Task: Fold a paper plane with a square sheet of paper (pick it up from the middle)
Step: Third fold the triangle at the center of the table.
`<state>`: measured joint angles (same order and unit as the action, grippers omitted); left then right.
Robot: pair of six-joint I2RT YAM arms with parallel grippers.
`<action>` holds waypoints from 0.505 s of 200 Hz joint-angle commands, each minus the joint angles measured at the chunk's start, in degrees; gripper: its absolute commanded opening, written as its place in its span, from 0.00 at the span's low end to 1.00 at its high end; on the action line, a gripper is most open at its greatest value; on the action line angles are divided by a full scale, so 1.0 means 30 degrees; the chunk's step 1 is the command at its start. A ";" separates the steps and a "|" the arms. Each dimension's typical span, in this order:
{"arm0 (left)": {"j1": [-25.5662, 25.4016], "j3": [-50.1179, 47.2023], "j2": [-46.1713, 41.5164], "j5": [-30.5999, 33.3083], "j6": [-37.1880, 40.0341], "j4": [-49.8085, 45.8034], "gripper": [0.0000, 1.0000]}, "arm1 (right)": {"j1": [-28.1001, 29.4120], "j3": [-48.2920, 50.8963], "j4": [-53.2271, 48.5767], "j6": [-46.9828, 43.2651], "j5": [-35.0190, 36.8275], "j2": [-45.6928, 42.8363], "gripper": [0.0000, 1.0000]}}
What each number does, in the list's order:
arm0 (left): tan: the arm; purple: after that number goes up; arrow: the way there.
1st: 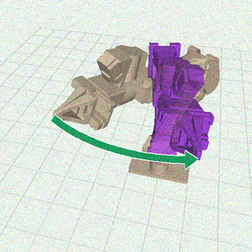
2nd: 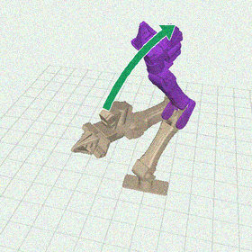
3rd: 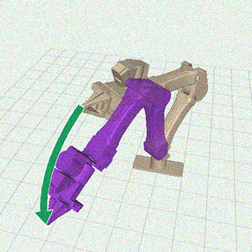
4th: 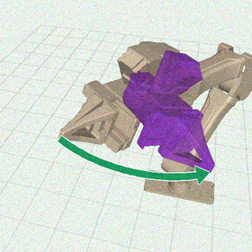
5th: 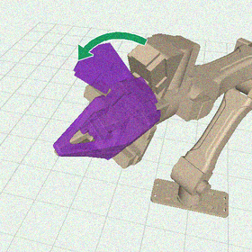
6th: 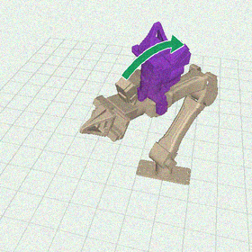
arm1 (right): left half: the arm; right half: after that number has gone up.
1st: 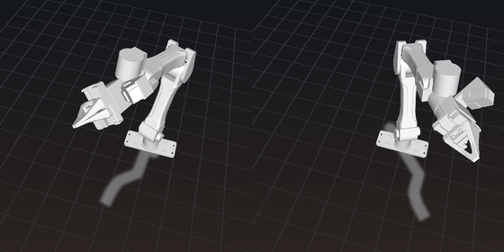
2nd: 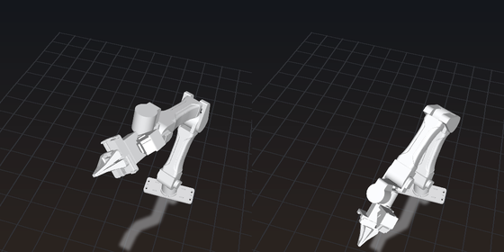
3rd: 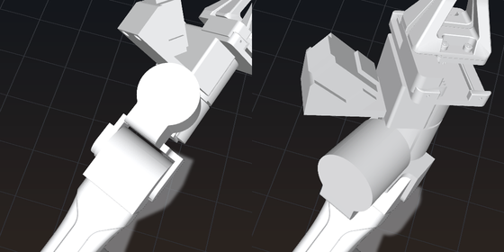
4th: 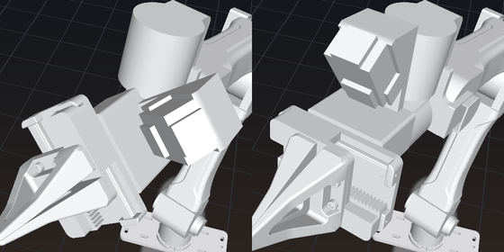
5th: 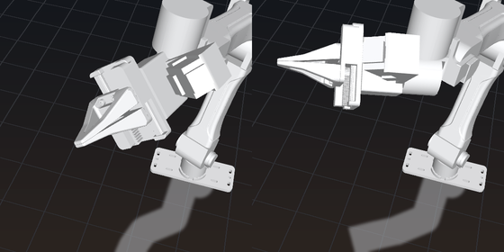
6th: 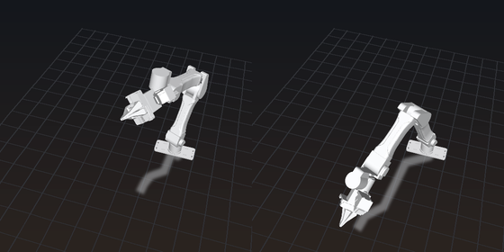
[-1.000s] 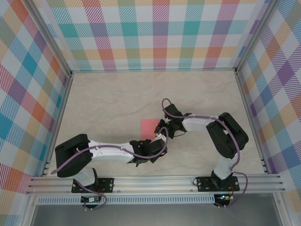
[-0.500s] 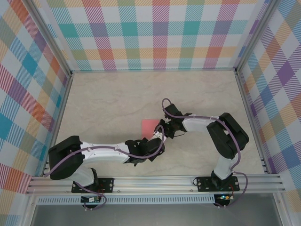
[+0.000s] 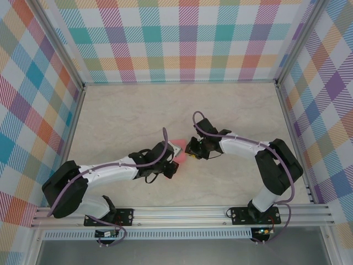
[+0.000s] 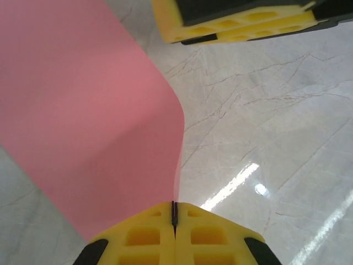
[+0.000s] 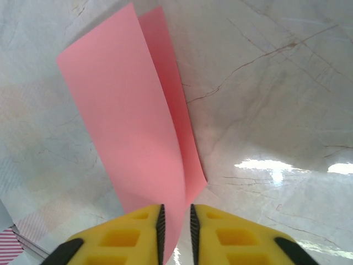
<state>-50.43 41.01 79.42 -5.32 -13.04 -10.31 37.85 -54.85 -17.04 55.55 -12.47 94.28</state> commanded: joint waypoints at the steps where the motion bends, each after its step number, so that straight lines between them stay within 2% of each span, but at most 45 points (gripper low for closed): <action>1: 0.1134 -0.0489 -0.0134 -0.3554 -0.0534 0.0624 0.00 | -0.0105 -0.0937 0.0162 -0.0747 -0.0271 0.0041 0.19; 45: 0.2955 -0.1047 -0.0050 -0.5886 -0.1045 0.1588 0.00 | -0.0089 -0.2546 0.0668 -0.1209 -0.1764 0.1984 0.15; 101: 0.3977 -0.0806 0.0915 -0.7417 -0.0931 0.1468 0.00 | -0.0100 -0.4670 -0.0542 -0.1888 -0.1734 0.4666 0.14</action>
<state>-39.70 38.35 80.82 -23.68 -15.49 -6.85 37.85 -66.08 -16.23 52.34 -16.71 105.56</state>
